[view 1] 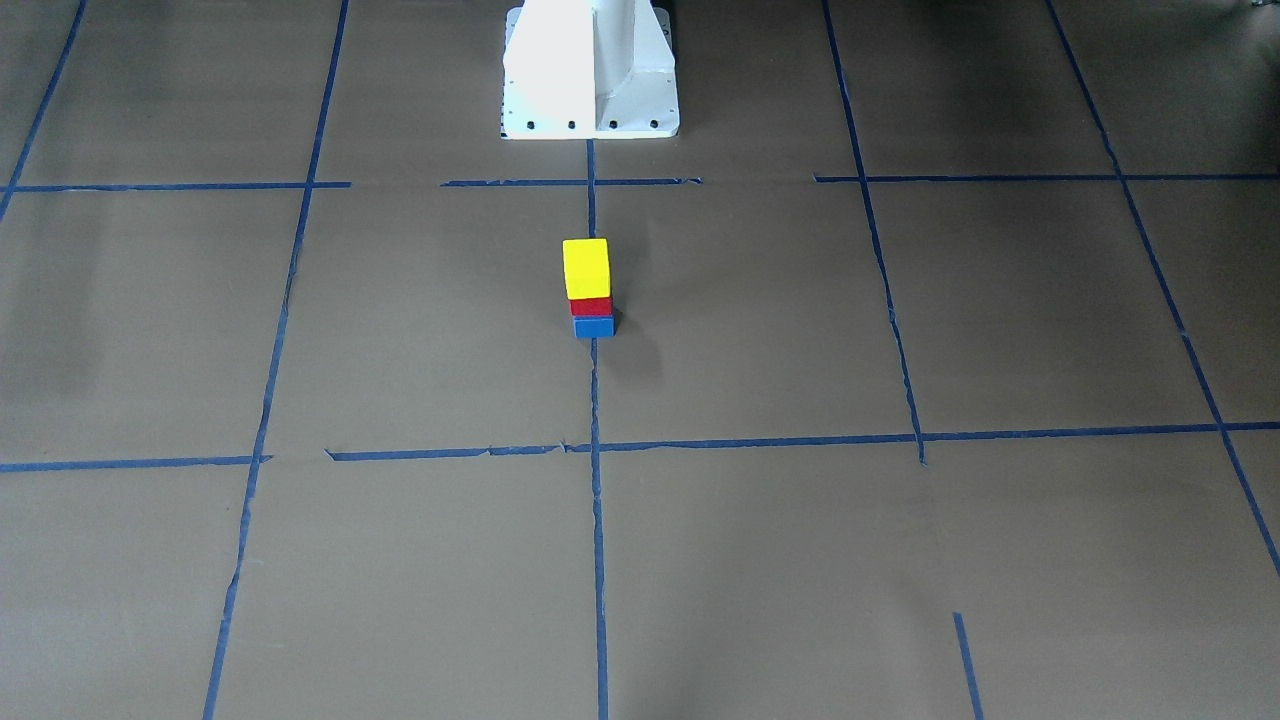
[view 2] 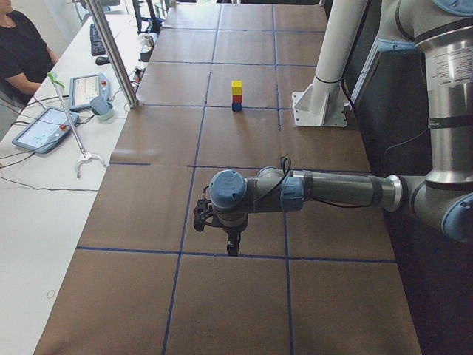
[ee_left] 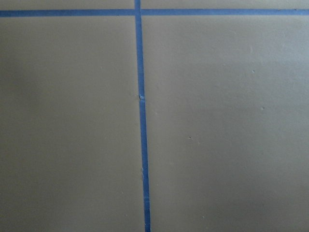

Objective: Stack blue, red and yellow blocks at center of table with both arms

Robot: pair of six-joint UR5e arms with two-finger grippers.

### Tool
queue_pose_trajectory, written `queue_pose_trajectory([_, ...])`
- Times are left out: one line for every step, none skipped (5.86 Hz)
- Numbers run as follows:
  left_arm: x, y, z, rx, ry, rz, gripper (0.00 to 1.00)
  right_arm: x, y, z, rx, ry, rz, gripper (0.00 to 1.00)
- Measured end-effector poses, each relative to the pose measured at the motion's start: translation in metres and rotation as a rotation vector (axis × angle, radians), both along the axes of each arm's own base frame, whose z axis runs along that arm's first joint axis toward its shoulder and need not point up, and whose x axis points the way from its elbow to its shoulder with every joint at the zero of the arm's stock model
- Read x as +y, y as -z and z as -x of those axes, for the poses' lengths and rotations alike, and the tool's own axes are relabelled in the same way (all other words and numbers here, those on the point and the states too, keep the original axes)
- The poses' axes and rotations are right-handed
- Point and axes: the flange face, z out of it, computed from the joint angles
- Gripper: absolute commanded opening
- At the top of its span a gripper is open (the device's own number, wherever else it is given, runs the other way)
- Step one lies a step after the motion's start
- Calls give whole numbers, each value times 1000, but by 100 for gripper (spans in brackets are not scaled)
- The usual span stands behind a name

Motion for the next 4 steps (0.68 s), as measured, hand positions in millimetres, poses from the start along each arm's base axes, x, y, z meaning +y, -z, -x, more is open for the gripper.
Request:
queue_pose_trajectory([-5,-12,2,-27,22,4,100,-2,-1,0,2,-2,2,100])
queue_pose_trajectory([-8,-13,2,-37,44,3,100,-4,0,0,2,-6,0,100])
queue_pose_trajectory([-9,-10,3,-41,48,-10,100,-3,-1,0,3,-6,3,100])
queue_pose_trajectory([-10,-9,3,-43,41,-25,100,-3,-4,0,4,-6,8,100])
